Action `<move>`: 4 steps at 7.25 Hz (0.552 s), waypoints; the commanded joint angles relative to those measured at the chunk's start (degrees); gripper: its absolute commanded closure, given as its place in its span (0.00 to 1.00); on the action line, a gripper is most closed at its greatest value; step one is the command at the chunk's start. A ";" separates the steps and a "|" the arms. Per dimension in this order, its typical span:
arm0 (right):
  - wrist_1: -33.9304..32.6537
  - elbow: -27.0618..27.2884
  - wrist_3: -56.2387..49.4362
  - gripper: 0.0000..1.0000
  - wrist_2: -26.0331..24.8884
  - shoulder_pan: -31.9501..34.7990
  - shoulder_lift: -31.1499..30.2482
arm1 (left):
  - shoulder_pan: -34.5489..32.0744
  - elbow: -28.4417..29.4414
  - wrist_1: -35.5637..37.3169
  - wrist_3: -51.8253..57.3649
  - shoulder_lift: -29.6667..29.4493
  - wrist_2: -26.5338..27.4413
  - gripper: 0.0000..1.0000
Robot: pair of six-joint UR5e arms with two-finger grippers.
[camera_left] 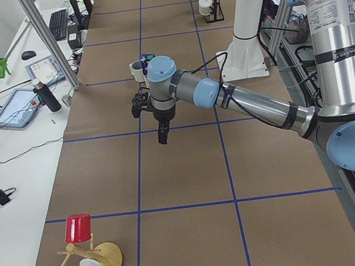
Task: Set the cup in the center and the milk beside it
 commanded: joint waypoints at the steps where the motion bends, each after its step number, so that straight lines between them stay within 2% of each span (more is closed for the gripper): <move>1: 0.00 -0.09 0.07 0.00 0.09 0.00 0.17 | -0.19 -0.47 -0.02 0.09 0.90 -0.16 0.02; 4: -0.09 -0.01 0.24 0.00 0.09 0.00 0.00 | -0.01 -0.38 -0.11 0.09 0.64 -1.13 0.02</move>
